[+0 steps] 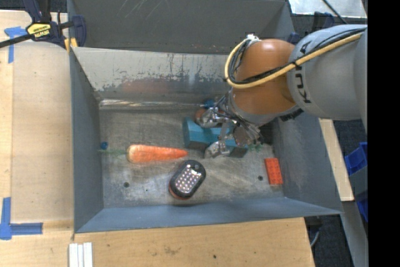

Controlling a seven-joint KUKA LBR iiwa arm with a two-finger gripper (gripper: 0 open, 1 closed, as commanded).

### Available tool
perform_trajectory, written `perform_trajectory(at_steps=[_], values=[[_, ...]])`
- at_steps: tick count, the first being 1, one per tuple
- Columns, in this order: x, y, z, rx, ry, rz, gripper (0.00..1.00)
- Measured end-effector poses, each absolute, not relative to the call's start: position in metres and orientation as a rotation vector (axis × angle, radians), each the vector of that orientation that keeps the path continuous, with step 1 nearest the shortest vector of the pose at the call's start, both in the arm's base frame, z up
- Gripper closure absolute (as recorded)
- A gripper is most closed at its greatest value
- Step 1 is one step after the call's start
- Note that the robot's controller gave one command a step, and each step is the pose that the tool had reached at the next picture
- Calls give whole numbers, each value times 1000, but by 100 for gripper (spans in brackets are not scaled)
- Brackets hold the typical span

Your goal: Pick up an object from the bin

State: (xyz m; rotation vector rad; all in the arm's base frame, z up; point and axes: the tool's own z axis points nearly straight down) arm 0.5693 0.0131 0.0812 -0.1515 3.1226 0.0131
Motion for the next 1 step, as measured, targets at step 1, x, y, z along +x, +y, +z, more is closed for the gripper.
perform_trajectory(at_steps=[1], values=[[550,-11,202,-202,3139,0,100]])
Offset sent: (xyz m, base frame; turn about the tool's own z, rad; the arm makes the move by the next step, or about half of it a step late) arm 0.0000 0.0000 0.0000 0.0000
